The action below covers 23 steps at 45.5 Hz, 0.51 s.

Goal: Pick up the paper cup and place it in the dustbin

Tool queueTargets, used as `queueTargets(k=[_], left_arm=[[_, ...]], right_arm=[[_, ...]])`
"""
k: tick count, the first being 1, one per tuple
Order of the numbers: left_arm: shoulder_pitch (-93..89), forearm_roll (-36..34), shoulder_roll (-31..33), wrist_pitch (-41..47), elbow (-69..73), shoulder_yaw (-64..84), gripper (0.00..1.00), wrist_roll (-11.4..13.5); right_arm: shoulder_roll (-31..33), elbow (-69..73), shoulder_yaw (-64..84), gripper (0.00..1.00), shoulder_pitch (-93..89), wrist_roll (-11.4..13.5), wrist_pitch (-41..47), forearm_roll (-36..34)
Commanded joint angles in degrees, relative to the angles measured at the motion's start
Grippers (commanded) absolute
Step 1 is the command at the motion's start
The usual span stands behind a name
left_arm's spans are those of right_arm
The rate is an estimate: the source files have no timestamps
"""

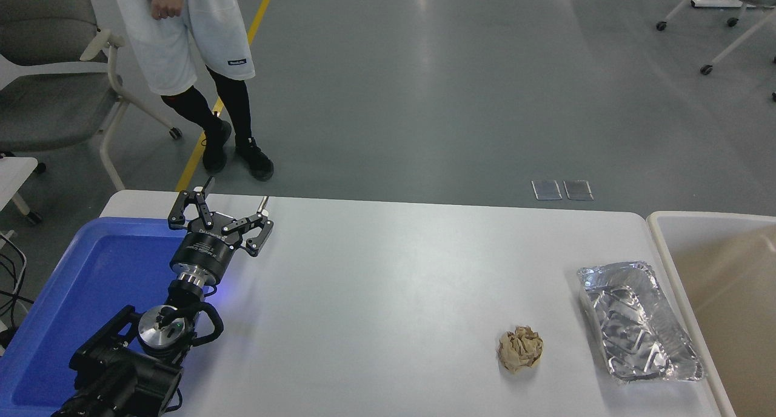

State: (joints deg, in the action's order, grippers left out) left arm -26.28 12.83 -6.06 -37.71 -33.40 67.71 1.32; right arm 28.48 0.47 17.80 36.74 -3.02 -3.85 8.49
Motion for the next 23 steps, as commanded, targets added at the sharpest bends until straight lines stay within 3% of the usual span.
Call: queueTargets(k=[1,22,23], left_arm=[[0.0,0.0,0.0,0.0,0.0,0.1,0.99,0.0],[0.0,0.0,0.0,0.0,0.0,0.1,0.99,0.0],[0.0,0.0,0.0,0.0,0.0,0.0,0.99,0.0]], right_arm=[[-4.4,0.0,-3.1,0.00,-5.6,0.1,-4.0,-0.1],[-7.7,0.4,-3.6,0.00,-7.9,0.1,-4.9,-0.1],[-7.7,0.5,-3.7,0.06,-7.9,0.1,-4.7,-0.1]])
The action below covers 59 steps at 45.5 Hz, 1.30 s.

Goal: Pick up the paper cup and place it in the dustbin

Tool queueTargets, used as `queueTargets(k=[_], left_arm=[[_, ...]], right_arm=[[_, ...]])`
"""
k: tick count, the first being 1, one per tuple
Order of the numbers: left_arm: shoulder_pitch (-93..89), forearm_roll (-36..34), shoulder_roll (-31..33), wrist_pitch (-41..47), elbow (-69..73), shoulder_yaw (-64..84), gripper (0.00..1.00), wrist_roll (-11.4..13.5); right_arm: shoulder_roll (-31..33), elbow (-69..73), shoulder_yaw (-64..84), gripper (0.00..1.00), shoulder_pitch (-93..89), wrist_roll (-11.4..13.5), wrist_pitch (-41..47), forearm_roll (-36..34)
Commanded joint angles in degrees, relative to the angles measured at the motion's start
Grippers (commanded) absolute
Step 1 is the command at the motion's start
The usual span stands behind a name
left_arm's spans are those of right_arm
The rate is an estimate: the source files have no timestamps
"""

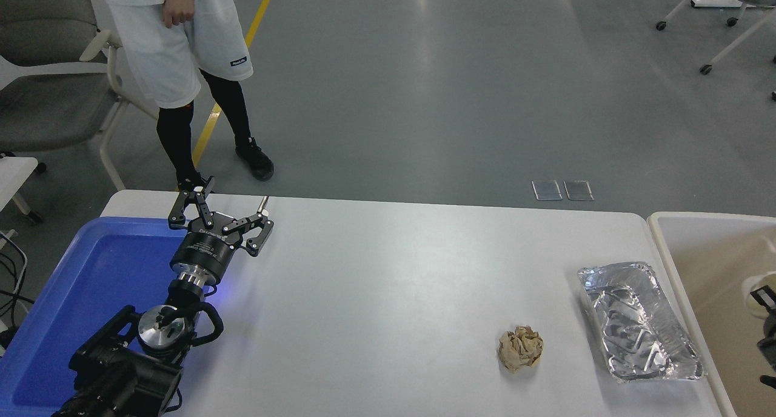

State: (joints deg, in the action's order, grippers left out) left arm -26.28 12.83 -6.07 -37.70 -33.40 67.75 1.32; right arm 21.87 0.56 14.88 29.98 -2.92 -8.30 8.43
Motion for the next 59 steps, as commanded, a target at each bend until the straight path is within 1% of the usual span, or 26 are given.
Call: queueTargets(k=[1,4,5,7,8,17,22,33,39,46,50,59], left_arm=[[0.0,0.0,0.0,0.0,0.0,0.0,0.99,0.0],[0.0,0.0,0.0,0.0,0.0,0.0,0.99,0.0],[0.0,0.0,0.0,0.0,0.0,-0.1,0.99,0.0],[0.0,0.0,0.0,0.0,0.0,0.0,0.99,0.0],[0.0,0.0,0.0,0.0,0.0,0.0,0.99,0.0],[0.0,0.0,0.0,0.0,0.0,0.0,0.99,0.0],[0.0,0.0,0.0,0.0,0.0,0.0,0.99,0.0],[0.0,0.0,0.0,0.0,0.0,-0.1,0.99,0.0],[0.0,0.0,0.0,0.0,0.0,-0.1,0.99,0.0],[0.0,0.0,0.0,0.0,0.0,-0.1,0.99,-0.1],[0.0,0.0,0.0,0.0,0.0,-0.1,0.99,0.0],[0.0,0.0,0.0,0.0,0.0,-0.1,0.99,-0.1]], right_arm=[[-1.0,0.5,-0.9,0.18,-1.2,0.0,-0.1,0.0],[-1.0,0.5,-1.0,0.59,-1.2,0.0,-0.5,0.0],[-1.0,0.5,-1.0,0.71,-1.2,-0.1,-0.6,0.0],[-1.0,0.4,-1.0,0.93,-1.2,-0.1,-0.6,0.0],[-0.9,0.5,-1.1,1.00,-1.2,-0.1,-0.6,0.0],[-0.4,1.1,-1.2,1.00,-0.3,-0.1,-0.3,0.0],[1.6,6.5,-1.2,1.00,1.9,0.0,0.0,0.0],[17.2,26.1,-0.8,1.00,12.5,0.0,0.0,0.0],[25.1,31.3,0.0,1.00,18.3,0.0,0.2,0.1],[31.5,34.6,1.0,1.00,24.0,0.0,1.0,0.6],[32.7,35.5,3.3,1.00,26.8,0.0,1.1,0.8],[32.2,39.0,11.6,1.00,37.2,0.0,1.1,0.9]])
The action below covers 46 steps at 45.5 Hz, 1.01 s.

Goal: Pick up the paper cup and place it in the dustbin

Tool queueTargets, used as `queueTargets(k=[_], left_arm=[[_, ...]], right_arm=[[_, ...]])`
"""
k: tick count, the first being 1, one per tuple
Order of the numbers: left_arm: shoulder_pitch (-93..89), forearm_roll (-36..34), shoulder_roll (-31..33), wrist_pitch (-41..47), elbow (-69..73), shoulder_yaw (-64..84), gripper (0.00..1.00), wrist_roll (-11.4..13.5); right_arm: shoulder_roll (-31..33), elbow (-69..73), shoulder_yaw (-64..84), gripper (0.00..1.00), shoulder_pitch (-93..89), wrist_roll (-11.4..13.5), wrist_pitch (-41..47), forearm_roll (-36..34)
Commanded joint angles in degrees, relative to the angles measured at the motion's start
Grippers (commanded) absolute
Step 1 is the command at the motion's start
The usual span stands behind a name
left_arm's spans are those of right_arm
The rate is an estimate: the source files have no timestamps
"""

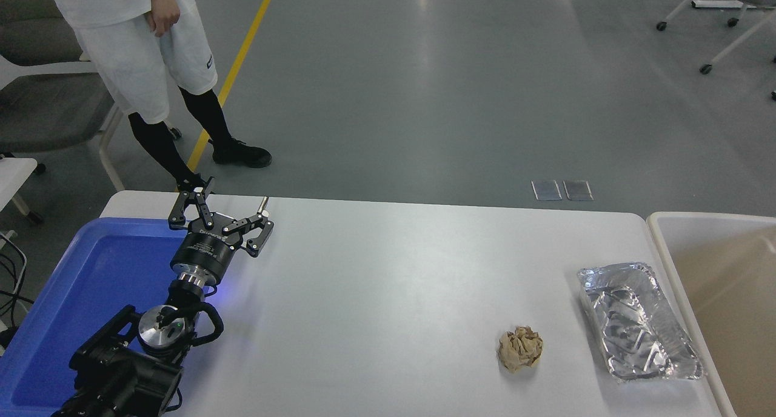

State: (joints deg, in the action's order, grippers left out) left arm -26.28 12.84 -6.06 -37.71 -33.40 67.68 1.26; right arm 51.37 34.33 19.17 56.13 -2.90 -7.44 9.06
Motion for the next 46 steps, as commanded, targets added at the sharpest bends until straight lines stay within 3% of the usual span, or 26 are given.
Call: queueTargets(k=[1,26,46], left_arm=[[0.0,0.0,0.0,0.0,0.0,0.0,0.99,0.0],[0.0,0.0,0.0,0.0,0.0,0.0,0.99,0.0],[0.0,0.0,0.0,0.0,0.0,0.0,0.99,0.0]], right_arm=[[2.5,5.8,8.3,1.00,12.4,0.0,0.2,0.3],[-14.2,14.9,40.1,1.00,40.1,0.0,0.6,0.3],[-23.0,33.4,53.6,1.00,59.4,0.3,23.6,1.0]])
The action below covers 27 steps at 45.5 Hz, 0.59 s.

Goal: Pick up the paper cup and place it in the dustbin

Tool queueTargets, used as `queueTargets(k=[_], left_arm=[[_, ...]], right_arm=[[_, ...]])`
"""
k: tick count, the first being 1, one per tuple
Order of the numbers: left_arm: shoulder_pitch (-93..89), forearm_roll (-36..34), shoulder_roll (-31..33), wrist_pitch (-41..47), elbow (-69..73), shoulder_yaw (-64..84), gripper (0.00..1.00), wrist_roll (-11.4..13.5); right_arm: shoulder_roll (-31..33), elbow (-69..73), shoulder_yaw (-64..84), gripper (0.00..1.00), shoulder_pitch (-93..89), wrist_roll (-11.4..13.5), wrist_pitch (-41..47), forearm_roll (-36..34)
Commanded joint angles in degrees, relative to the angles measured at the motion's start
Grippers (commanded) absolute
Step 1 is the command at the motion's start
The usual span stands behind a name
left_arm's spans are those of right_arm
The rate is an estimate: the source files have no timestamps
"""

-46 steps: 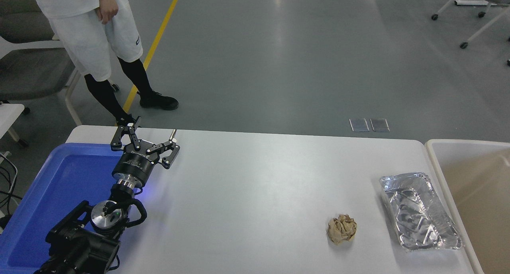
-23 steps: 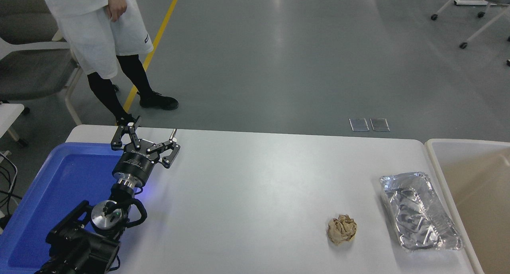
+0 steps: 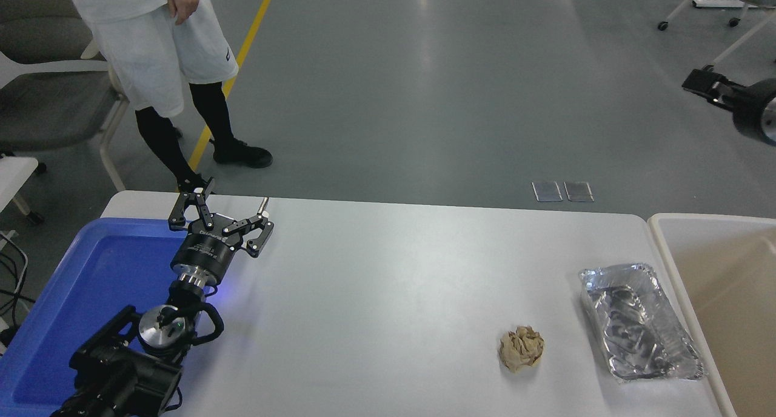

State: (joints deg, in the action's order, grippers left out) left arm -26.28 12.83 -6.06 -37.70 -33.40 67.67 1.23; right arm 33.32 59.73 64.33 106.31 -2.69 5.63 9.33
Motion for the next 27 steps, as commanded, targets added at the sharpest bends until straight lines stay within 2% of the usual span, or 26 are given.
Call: queueTargets(k=[1,13,27], left_arm=[[0.0,0.0,0.0,0.0,0.0,0.0,0.99,0.0],[0.0,0.0,0.0,0.0,0.0,0.0,0.99,0.1],[0.0,0.0,0.0,0.0,0.0,0.1,0.99,0.1]], right_arm=[[-5.2,8.6,9.1,1.00,9.8,0.1,11.4,1.0],[-5.8,15.9,10.7,1.00,15.8,0.1,19.2,5.5],[-1.3,23.8,12.2,1.00,21.9,0.1,31.2,9.7]])
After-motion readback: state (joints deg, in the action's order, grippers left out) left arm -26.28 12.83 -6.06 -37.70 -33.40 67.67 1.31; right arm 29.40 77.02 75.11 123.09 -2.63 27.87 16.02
